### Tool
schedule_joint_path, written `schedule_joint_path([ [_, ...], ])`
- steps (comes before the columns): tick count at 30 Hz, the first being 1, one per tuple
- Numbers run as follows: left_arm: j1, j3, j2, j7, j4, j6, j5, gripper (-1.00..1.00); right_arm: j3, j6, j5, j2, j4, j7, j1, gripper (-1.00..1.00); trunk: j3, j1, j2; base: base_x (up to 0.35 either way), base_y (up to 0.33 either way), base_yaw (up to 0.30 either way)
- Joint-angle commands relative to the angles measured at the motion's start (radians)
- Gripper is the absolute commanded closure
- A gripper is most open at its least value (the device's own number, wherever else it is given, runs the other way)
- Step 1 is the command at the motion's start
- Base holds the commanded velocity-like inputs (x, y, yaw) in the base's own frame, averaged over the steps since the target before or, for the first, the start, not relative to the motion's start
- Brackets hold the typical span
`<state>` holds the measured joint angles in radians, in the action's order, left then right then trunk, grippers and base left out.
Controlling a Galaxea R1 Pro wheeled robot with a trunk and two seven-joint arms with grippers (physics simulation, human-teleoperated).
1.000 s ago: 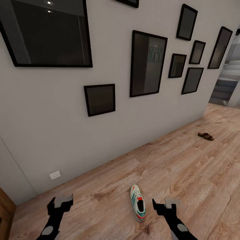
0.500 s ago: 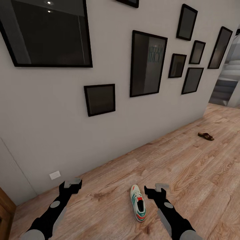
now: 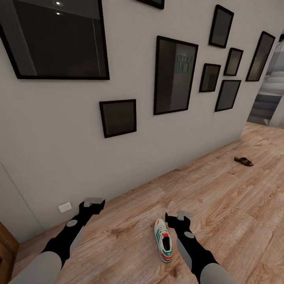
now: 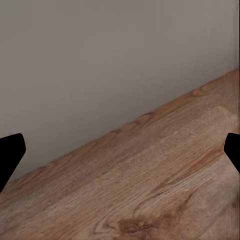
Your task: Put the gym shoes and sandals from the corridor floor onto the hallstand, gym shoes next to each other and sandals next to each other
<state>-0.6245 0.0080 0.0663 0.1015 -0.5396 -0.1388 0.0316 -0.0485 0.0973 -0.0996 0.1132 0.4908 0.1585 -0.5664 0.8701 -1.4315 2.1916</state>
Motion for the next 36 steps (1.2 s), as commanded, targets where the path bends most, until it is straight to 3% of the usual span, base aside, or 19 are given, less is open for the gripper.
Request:
schedule_joint_path([
  [1, -0.001, -0.016, -0.001, 0.005, 0.0, -0.001, 0.0, -1.0, -0.005, 0.005, -0.01, 0.0, -0.002, 0.006, -0.001, -1.0, 0.001, 0.0, 0.0, 0.0, 0.0, 0.0],
  [5, 0.001, -0.074, -0.001, 0.005, 0.001, 0.001, -0.008, -1.0, -0.005, 0.005, -0.008, -0.001, -0.004, 0.004, -0.001, -1.0, 0.001, 0.0, 0.0, 0.083, 0.0, 0.0],
  [8, 0.003, -0.084, -0.001, 0.004, 0.0, 0.0, -0.01, -1.0, -0.005, 0.005, -0.008, -0.001, -0.005, 0.002, 0.0, -1.0, 0.001, 0.0, 0.0, 0.217, 0.0, 0.0],
  [29, 0.006, -0.093, -0.001, 0.002, -0.003, -0.001, -0.011, -1.0, -0.004, 0.007, -0.007, -0.008, -0.006, 0.001, 0.0, -1.0, 0.001, 0.0, 0.0, 0.036, 0.0, 0.0],
  [36, 0.006, -0.092, -0.002, 0.003, -0.003, -0.002, -0.01, -1.0, -0.004, 0.006, -0.007, -0.012, -0.005, 0.002, 0.0, -1.0, 0.001, 0.0, 0.0, 0.199, -0.06, 0.0],
])
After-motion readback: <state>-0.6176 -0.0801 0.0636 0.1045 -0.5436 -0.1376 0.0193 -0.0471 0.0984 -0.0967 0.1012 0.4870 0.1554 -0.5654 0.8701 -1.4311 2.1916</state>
